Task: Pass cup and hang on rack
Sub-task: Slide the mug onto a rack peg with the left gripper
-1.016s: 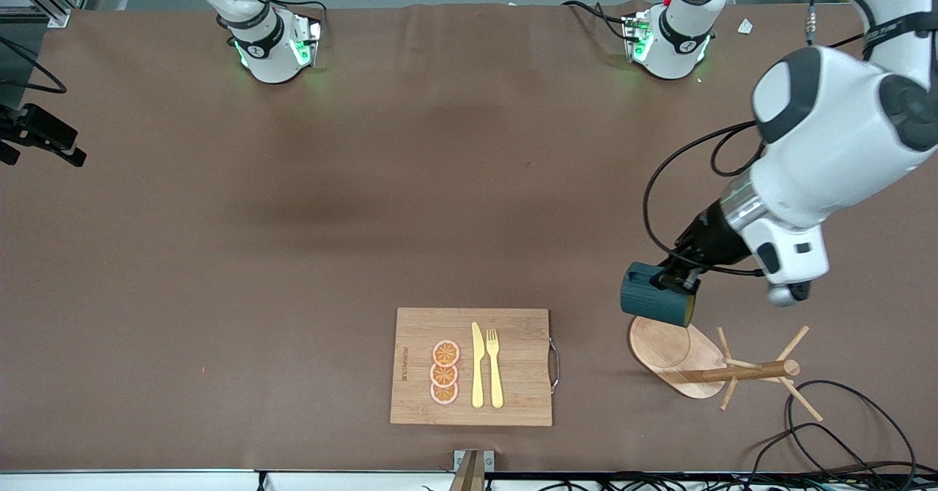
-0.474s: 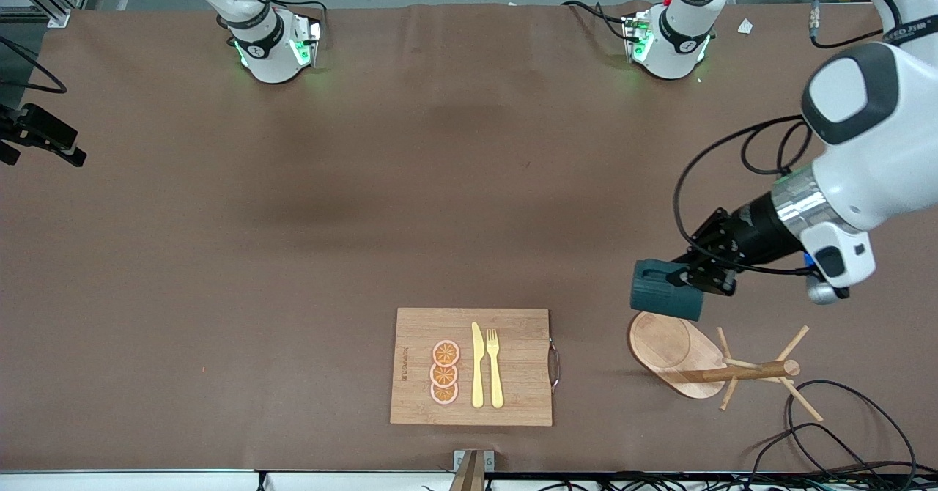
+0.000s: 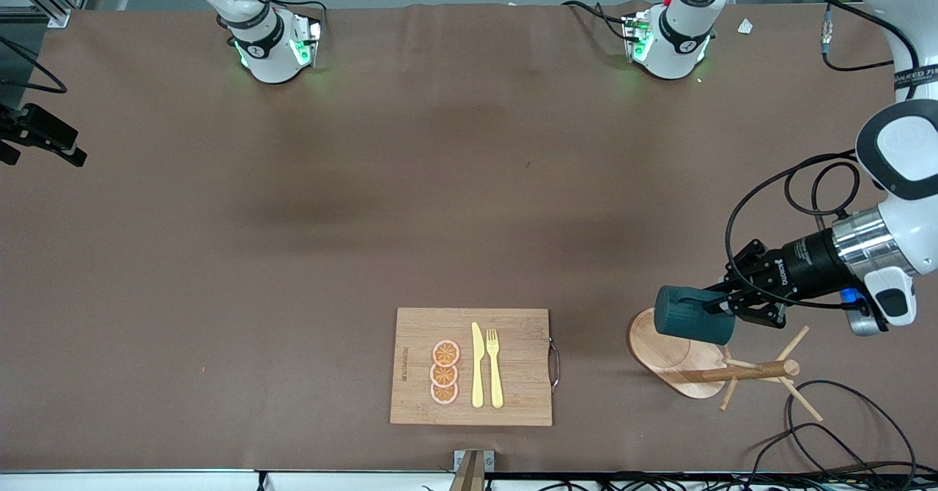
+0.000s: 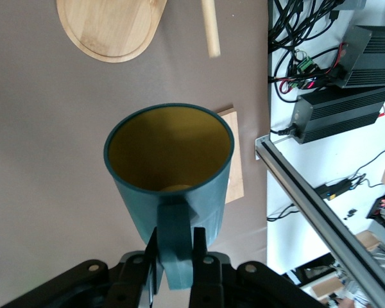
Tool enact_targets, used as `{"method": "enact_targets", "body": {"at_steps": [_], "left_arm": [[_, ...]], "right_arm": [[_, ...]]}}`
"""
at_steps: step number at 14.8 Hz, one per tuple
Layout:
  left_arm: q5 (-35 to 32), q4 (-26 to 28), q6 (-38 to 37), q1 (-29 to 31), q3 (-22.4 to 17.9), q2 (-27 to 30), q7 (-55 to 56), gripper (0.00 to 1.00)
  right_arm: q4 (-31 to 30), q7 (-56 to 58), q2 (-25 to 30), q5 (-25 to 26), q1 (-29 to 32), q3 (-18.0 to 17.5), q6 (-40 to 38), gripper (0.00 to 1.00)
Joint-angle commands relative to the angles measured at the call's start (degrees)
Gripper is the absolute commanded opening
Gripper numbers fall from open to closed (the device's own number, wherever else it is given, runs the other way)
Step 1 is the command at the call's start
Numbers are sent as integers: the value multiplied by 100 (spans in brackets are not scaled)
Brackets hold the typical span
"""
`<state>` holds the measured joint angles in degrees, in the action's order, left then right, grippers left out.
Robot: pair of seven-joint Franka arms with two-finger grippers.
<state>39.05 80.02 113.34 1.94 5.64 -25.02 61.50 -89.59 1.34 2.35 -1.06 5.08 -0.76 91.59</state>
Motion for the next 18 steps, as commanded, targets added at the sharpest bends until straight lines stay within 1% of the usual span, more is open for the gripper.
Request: {"method": "enact_targets", "body": {"at_steps": [1,4,7,9,11,12,18], "left_arm": [[348,-408,-49,193,68,-302,-77,0],[401,-478,-14,193,95,-424,-86,0],[813,-576,-14,184,86,-504,-86,0],[920,-584,91,184,95,-591,-95,0],[1121,-768,179,228,95,-793,-95,1],[1183,-769,179,228,86,-803,-147,0],[1192,-752,171,465,60,-926,-780,1]], "right_arm": [[-50,42,73,62,54,-56,-1,100],[-50,42,73,62,54,-56,8,100],[-50,42,64,62,45,-56,8,100],[-50,42,73,62,45,-56,-1,100],[-50,42,73,62,37,-65,-1,100],[-50,33,73,62,37,-65,7,100],[-41,33,73,62,28,-65,-1,100]]}}
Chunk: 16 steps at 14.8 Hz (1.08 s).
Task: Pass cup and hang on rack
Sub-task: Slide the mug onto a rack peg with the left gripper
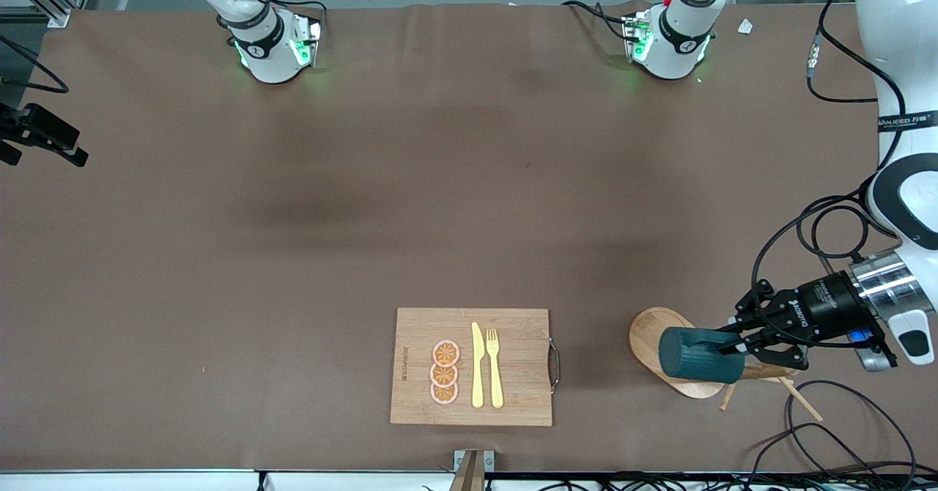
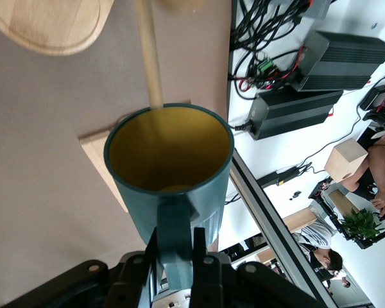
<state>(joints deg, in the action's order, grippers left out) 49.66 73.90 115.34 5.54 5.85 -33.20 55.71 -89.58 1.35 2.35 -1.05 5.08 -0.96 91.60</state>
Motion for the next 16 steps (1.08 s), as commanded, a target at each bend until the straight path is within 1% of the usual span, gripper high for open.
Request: {"method": "enact_targets", "body": {"at_steps": [1,7,16], "left_arm": [[131,-131,-55,131,39,-108,-200,1],[149,-113,-91,246,57,-134,-437,1],[289,-122,-91,263,57,-319,-710,1]], "right_arm": [[-42,32,72,62,28,-44,-2,100],[-42,32,72,62,28,-44,-2,100],[-42,41,72,62,19,-53,-2,100]]}}
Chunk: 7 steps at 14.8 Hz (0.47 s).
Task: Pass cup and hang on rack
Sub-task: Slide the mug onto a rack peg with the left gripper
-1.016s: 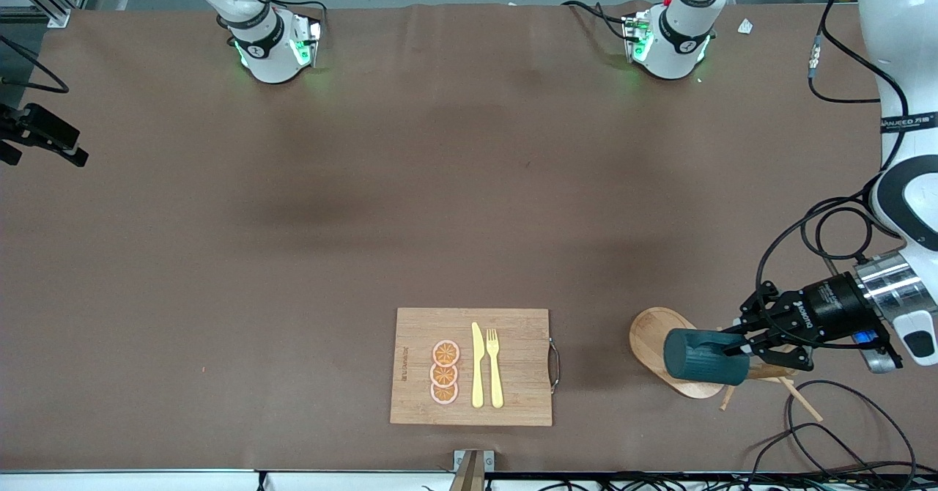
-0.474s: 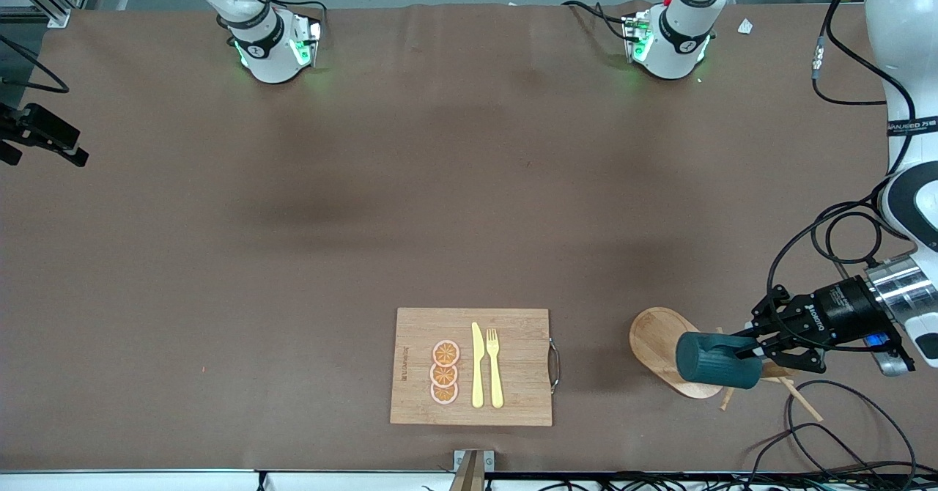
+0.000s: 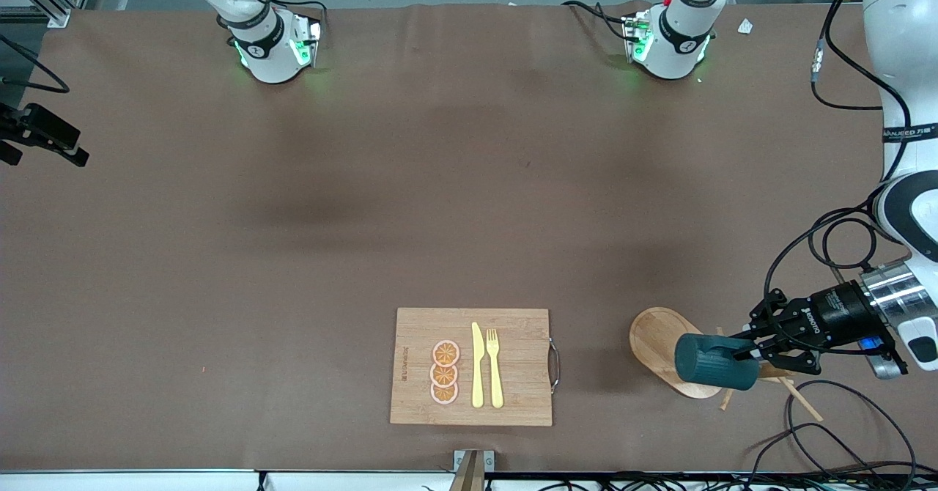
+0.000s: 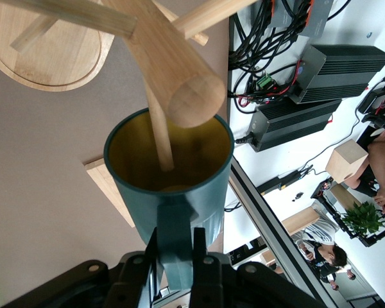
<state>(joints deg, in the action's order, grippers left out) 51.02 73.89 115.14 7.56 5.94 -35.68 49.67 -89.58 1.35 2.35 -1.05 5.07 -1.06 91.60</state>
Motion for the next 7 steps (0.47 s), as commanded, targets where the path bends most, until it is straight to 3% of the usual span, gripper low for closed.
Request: {"method": "enact_targets", "body": {"at_steps": [1,7], "left_arm": [[162,-121,-71,61,47,-79,-124,1],[223,-121,-71,193,56,-185,-501,1]], "right_arm": [[-42,32,72,62,20,-44,-2,100],[-42,32,72,62,20,-44,-2,100]]}}
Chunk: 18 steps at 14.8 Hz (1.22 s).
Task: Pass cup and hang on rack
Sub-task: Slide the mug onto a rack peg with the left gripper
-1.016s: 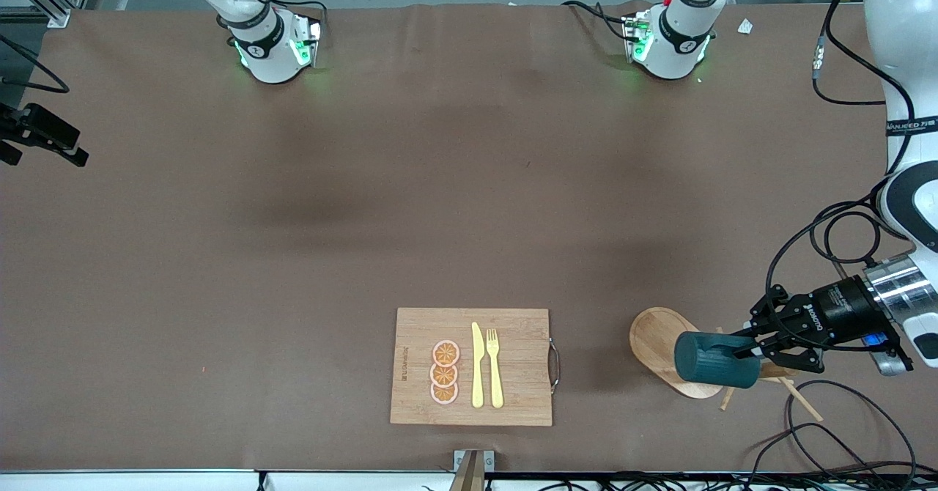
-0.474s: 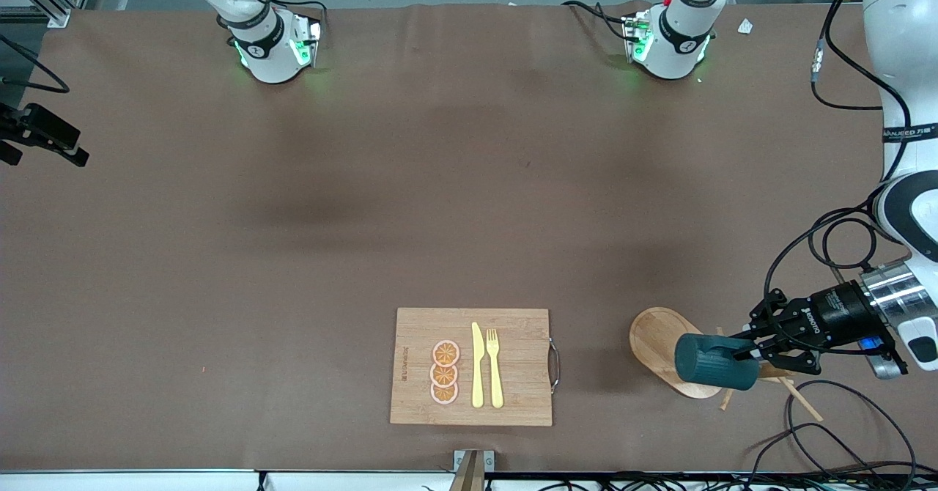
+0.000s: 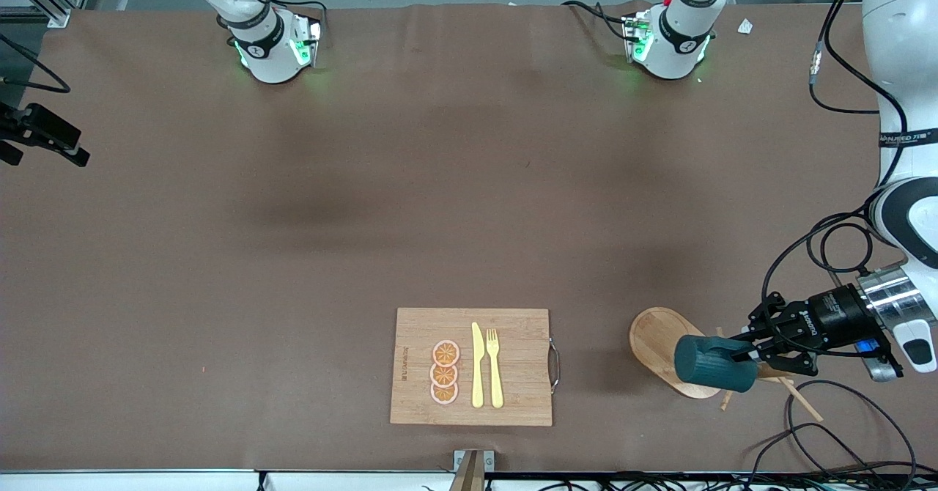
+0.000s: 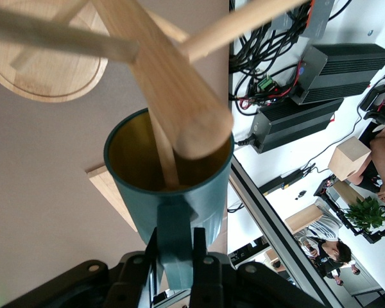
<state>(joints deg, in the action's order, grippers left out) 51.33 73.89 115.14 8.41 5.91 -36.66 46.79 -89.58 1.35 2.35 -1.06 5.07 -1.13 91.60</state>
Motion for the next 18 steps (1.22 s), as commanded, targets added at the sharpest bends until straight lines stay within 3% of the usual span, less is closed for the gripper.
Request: {"method": "enact_targets", "body": {"at_steps": [1,10,13,18], "left_arm": [[289,-120,-71,135,59,-95,-292,1],[422,-111,-80,293,59,-227,-592,11],[422,-111,-80,293,59,-254,-653,29],[405,-120,-80,258,51,-254,-873,72]], "right_arm": [[-42,32,72,62,20,-37,7,100],[-51,32,72,62,20,-37,7,100],[-42,32,72,62,20,-37,-2,100],[-42,32,72,62,20,-37,7,100]]}}
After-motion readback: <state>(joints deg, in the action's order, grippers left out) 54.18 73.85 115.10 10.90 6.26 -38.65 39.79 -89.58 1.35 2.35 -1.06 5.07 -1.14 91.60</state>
